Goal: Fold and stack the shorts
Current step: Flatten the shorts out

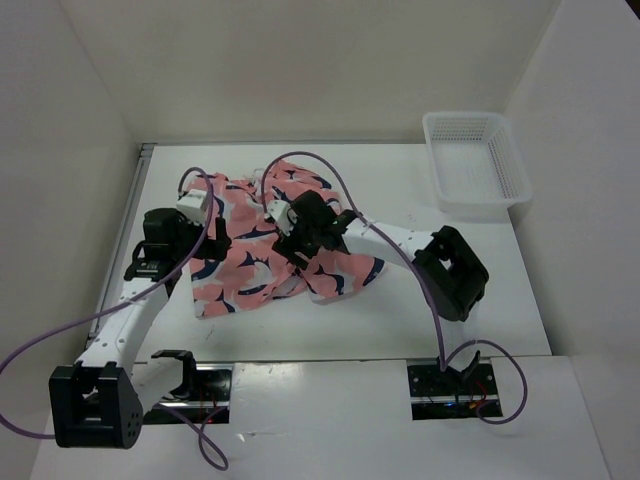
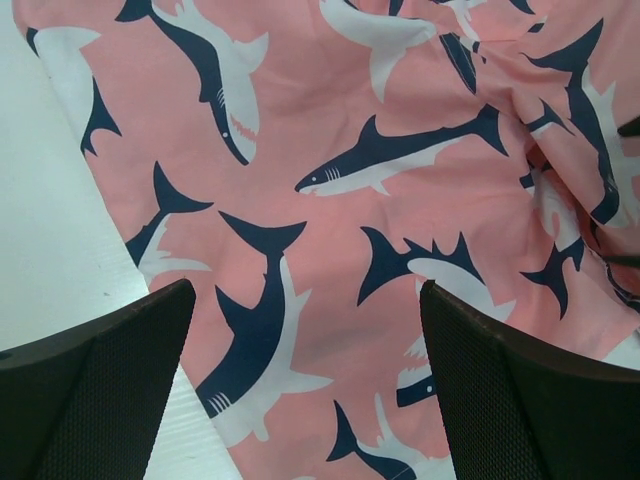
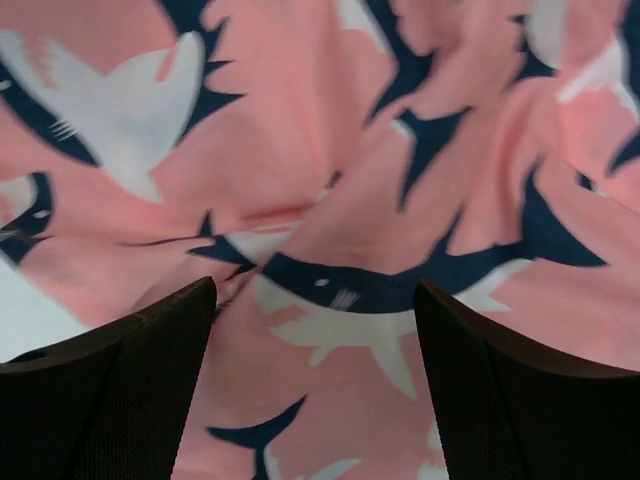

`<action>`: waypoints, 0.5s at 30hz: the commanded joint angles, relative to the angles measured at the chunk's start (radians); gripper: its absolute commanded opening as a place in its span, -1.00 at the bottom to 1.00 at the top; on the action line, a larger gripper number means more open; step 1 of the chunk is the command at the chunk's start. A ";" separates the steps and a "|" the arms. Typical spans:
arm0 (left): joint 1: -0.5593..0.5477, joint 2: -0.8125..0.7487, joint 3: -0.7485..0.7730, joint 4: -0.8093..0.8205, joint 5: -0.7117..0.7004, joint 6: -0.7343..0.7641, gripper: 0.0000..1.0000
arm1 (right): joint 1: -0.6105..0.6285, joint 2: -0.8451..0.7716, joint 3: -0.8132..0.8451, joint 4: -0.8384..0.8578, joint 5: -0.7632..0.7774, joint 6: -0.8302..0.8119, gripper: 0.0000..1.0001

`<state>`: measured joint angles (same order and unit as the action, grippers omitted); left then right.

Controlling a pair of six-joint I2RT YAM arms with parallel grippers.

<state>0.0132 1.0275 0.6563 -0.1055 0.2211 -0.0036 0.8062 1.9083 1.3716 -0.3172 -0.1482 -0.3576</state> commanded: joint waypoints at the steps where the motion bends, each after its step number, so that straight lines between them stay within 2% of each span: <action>1: 0.005 -0.041 0.039 0.015 0.004 0.004 1.00 | -0.027 -0.032 -0.043 0.116 0.134 0.023 0.70; 5: 0.005 -0.076 0.039 -0.003 0.015 0.004 1.00 | -0.027 -0.054 -0.218 0.116 0.153 -0.023 0.81; 7: 0.005 -0.092 0.029 -0.003 0.024 0.004 1.00 | -0.027 -0.054 -0.278 0.107 0.153 -0.047 0.76; 9: 0.005 -0.103 0.029 -0.003 0.024 0.004 1.00 | -0.027 -0.054 -0.289 0.084 0.131 -0.070 0.47; 10: 0.005 -0.103 0.029 -0.003 0.033 0.004 1.00 | -0.027 -0.054 -0.289 0.070 0.106 -0.070 0.06; 12: 0.005 -0.103 0.029 -0.003 0.034 0.004 1.00 | -0.003 -0.054 -0.275 0.041 0.070 -0.070 -0.40; 13: 0.005 -0.103 0.029 -0.003 0.034 0.004 1.00 | 0.014 -0.054 -0.246 0.029 0.023 -0.070 -0.75; 15: 0.016 -0.115 0.029 0.020 0.012 0.004 1.00 | 0.059 -0.054 -0.198 0.007 -0.043 -0.070 -0.99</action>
<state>0.0154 0.9363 0.6567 -0.1242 0.2317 -0.0036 0.8021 1.8549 1.1206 -0.2462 -0.0872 -0.4160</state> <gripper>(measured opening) 0.998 0.037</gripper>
